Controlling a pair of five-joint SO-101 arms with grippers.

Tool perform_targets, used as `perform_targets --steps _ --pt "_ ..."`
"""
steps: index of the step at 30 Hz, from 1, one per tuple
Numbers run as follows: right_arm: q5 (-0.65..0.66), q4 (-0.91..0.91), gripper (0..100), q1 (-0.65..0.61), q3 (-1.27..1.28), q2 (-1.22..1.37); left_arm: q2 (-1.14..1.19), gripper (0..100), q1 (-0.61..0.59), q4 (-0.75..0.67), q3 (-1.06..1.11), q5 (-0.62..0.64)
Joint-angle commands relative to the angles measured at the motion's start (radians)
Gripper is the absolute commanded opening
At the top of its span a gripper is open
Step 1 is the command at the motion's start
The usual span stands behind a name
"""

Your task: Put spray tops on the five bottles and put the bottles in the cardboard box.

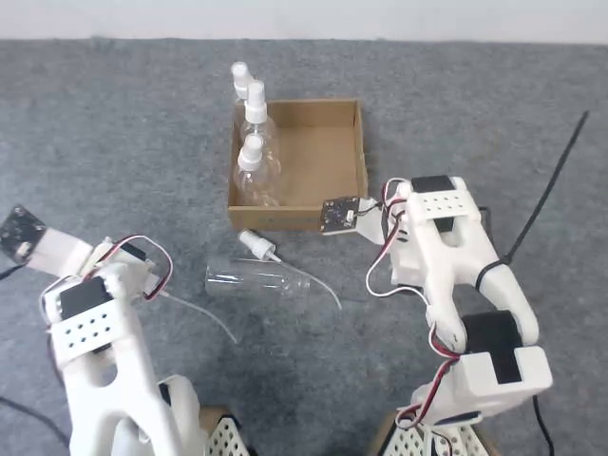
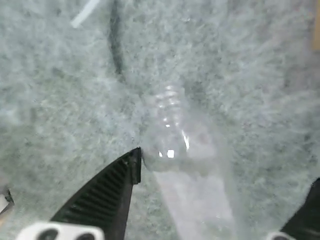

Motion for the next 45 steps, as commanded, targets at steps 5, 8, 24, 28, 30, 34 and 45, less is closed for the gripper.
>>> perform_targets --steps 5,8,24,28,30,34,45 --pt "0.008 -0.033 31.2 -0.01 -0.003 -0.016 -0.035 1 -0.002 -0.028 -0.013 -0.012" --pt "0.006 -0.033 32.9 -0.021 -0.003 -0.016 -0.034 1 -0.002 -0.028 -0.013 -0.012" --pt "-0.08 -0.033 32.5 -0.091 -0.005 -0.016 -0.032 1 -0.002 -0.028 -0.013 -0.014" --pt "-0.077 -0.033 32.5 -0.061 -0.005 -0.016 -0.032 1 -0.002 -0.028 -0.013 -0.014" --pt "-0.077 -0.033 32.5 -0.054 -0.005 -0.016 -0.032 1 -0.002 -0.028 -0.013 -0.014" --pt "-0.077 -0.033 32.5 -0.053 -0.003 -0.016 -0.031 1 -0.002 -0.028 -0.013 -0.014" --pt "-0.075 -0.033 32.4 -0.031 -0.003 -0.015 -0.031 1 -0.002 -0.028 -0.013 -0.014"
